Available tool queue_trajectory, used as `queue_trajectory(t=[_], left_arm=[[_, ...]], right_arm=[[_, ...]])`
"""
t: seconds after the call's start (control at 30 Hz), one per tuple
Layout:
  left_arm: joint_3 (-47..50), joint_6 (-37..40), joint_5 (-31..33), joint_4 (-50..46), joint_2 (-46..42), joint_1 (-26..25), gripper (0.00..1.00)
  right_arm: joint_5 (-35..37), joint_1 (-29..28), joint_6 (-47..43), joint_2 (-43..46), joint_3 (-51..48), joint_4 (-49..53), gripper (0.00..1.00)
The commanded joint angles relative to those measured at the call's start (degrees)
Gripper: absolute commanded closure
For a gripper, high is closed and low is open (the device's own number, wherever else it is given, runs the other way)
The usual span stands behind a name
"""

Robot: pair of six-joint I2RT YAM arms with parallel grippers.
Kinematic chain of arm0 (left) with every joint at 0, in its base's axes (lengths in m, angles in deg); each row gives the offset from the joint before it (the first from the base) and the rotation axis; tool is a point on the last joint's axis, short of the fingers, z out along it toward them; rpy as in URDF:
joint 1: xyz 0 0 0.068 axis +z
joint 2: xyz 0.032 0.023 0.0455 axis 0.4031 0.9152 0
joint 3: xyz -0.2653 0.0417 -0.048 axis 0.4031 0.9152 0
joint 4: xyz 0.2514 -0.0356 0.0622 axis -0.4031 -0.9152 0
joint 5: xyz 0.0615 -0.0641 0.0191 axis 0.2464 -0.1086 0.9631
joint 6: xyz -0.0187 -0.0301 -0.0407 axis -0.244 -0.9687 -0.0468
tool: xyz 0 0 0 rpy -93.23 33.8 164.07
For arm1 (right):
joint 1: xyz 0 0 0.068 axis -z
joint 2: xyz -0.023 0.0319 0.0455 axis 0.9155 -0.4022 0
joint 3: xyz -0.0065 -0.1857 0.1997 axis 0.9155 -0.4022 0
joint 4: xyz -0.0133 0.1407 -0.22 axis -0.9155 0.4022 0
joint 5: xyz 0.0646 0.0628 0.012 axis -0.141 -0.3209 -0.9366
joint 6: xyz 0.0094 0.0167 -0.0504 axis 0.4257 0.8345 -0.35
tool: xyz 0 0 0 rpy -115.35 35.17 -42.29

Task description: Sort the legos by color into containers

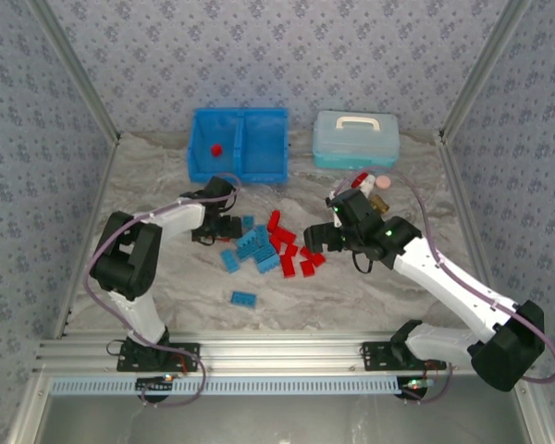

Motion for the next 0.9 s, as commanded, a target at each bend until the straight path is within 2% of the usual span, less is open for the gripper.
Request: queue_trajectory(t=[0.0,0.27,0.5,0.67,0.87], left_arm=[[0.3,0.2,-0.5,-0.1,-0.5,0.6,0.17],[0.3,-1.8,-0.3,0.6,-0.3,0.8,0.39],[-3.1,-3.3,-1.1,-0.8,-5.1,1.8,0.42],[-12.4,-2.3,3.6,-2.3,-6.9,4.8,0.43],[-29.6,0.5,6.3,-3.0,2.8,8.7,0.46]], right_arm=[[0.4,-0.8,0.7,-0.4,1.3,0.2,0.02],[1.2,-1.4,0.7,-0.3,1.6,0.8,0.02],[1.7,-1.6,0.8,-0.3,1.9,0.9,0.02],[1.9,-1.6,0.7,-0.9,2.2,0.1,0.02],[1.8,-1.7,0.3,-2.1,2.9,-0.2,0.02]])
